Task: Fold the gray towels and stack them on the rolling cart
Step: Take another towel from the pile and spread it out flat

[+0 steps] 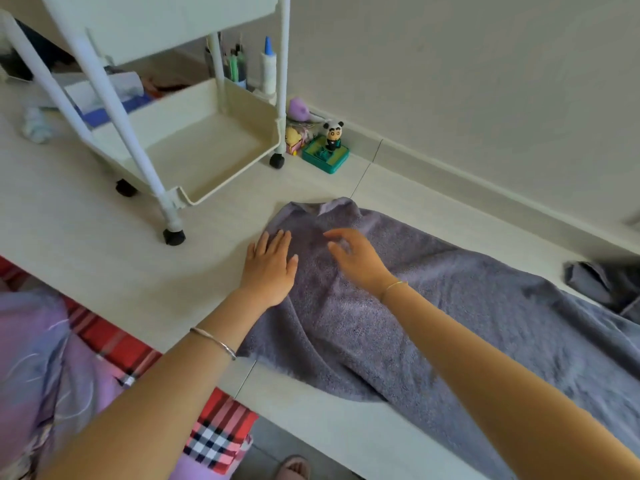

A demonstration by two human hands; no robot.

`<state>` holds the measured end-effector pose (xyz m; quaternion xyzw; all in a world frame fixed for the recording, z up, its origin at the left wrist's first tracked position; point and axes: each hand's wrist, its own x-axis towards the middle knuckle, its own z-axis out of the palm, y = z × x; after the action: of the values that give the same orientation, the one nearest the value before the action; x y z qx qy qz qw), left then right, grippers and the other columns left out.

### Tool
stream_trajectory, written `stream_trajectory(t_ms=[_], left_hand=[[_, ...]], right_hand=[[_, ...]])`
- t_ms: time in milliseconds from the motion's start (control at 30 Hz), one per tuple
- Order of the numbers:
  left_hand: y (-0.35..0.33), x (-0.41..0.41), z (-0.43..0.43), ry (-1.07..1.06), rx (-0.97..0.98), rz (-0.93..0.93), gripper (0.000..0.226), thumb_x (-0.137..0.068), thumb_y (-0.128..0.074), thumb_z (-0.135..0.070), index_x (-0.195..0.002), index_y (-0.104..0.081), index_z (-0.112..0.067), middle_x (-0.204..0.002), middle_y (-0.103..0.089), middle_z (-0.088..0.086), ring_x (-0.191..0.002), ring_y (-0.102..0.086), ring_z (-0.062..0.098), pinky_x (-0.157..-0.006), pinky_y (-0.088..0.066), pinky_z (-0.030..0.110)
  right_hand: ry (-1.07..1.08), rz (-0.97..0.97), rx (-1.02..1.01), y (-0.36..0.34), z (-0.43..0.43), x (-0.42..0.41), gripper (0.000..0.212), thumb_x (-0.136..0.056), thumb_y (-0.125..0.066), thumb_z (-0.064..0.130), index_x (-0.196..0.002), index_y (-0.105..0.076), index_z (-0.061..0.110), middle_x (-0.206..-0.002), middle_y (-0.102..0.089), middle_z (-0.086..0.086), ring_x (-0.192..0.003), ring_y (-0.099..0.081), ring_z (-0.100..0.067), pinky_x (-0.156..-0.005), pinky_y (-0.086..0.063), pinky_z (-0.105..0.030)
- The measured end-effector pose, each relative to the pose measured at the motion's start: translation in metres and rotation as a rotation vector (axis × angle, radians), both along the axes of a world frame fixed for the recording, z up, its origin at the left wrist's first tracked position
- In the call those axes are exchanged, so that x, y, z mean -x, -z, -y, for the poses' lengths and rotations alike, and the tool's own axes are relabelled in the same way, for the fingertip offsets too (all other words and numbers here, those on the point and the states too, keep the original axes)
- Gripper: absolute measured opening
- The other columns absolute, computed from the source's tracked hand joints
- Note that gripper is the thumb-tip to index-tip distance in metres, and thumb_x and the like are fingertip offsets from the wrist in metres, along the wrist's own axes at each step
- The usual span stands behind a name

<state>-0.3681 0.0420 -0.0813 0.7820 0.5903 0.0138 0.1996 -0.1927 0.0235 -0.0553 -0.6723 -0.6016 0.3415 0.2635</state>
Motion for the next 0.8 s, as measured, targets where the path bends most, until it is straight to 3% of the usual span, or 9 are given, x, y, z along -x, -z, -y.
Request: stream_trajectory(t_ms=[67, 167, 300, 467, 567, 667, 733, 800], left_hand=[[0.006, 0.001, 0.003, 0.002, -0.043, -0.021, 0.057, -0.101, -0.028, -0.036, -0.151, -0.009, -0.016, -0.16, -0.006, 0.002, -0.147, -0.002, 0.024, -0.117, -0.004, 0.042], [0.012, 0.003, 0.006, 0.039, -0.099, -0.086, 0.058, -0.101, -0.027, -0.04, -0.152, -0.009, -0.019, -0.16, -0.003, 0.002, -0.146, -0.002, 0.026, -0.117, -0.005, 0.044], [0.017, 0.005, 0.0, 0.046, -0.111, -0.068, 0.06, -0.099, -0.029, -0.045, -0.152, -0.01, -0.024, -0.16, -0.002, -0.001, -0.147, -0.001, 0.024, -0.117, -0.004, 0.045], [0.014, 0.011, 0.003, 0.016, -0.102, -0.049, 0.062, -0.098, -0.028, -0.049, -0.151, -0.013, -0.022, -0.16, -0.006, 0.006, -0.146, -0.007, 0.027, -0.116, -0.006, 0.045], [0.001, 0.009, 0.021, -0.024, -0.261, 0.059, 0.06, -0.091, -0.024, -0.045, -0.139, -0.044, -0.015, -0.136, -0.049, 0.015, -0.125, -0.045, 0.035, -0.103, -0.035, 0.046], [0.003, -0.008, 0.055, -0.019, -0.272, 0.105, 0.051, -0.089, -0.029, -0.04, -0.118, -0.061, -0.013, -0.113, -0.063, 0.01, -0.101, -0.058, 0.032, -0.086, -0.047, 0.044], [0.009, -0.017, 0.072, -0.031, -0.177, 0.039, 0.052, -0.089, -0.031, -0.041, -0.118, -0.064, -0.012, -0.121, -0.063, 0.012, -0.107, -0.059, 0.035, -0.09, -0.046, 0.052], [0.018, -0.018, 0.08, -0.02, -0.157, -0.033, 0.055, -0.09, -0.031, -0.043, -0.129, -0.057, -0.015, -0.136, -0.054, 0.01, -0.122, -0.051, 0.037, -0.099, -0.035, 0.061]], right_hand=[[-0.049, 0.204, -0.003, 0.009, -0.024, 0.001, 0.033, -0.097, -0.047, 0.025, -0.128, -0.054, 0.018, -0.136, -0.048, -0.005, -0.128, -0.042, -0.025, -0.109, -0.032, -0.042], [-0.166, 0.43, 0.139, 0.014, -0.058, 0.004, 0.046, -0.1, -0.037, 0.032, -0.145, -0.035, 0.02, -0.155, -0.025, -0.004, -0.143, -0.019, -0.027, -0.117, -0.015, -0.046], [-0.103, 0.485, 0.197, 0.023, -0.076, 0.01, 0.055, -0.099, -0.035, 0.043, -0.15, -0.019, 0.031, -0.16, 0.001, 0.0, -0.147, 0.004, -0.028, -0.117, -0.001, -0.048], [0.051, 0.388, -0.084, 0.031, -0.029, 0.022, 0.05, -0.099, -0.04, 0.037, -0.147, -0.029, 0.027, -0.159, -0.01, 0.0, -0.147, 0.001, -0.023, -0.118, 0.002, -0.044], [0.121, 0.281, -0.16, 0.032, 0.014, 0.021, 0.046, -0.1, -0.042, 0.03, -0.144, -0.035, 0.024, -0.158, -0.017, 0.002, -0.147, -0.005, -0.019, -0.12, 0.0, -0.041], [0.156, 0.256, -0.154, 0.034, 0.051, 0.015, 0.043, -0.101, -0.039, 0.027, -0.143, -0.037, 0.024, -0.157, -0.019, 0.003, -0.147, -0.007, -0.016, -0.12, 0.001, -0.038], [0.145, 0.296, -0.132, 0.039, 0.07, 0.01, 0.043, -0.101, -0.035, 0.033, -0.144, -0.036, 0.026, -0.157, -0.02, 0.004, -0.147, -0.007, -0.015, -0.119, 0.004, -0.036], [0.083, 0.395, -0.111, 0.045, 0.083, 0.002, 0.053, -0.097, -0.022, 0.048, -0.145, -0.032, 0.03, -0.157, -0.018, 0.007, -0.147, -0.007, -0.014, -0.118, 0.006, -0.034]])
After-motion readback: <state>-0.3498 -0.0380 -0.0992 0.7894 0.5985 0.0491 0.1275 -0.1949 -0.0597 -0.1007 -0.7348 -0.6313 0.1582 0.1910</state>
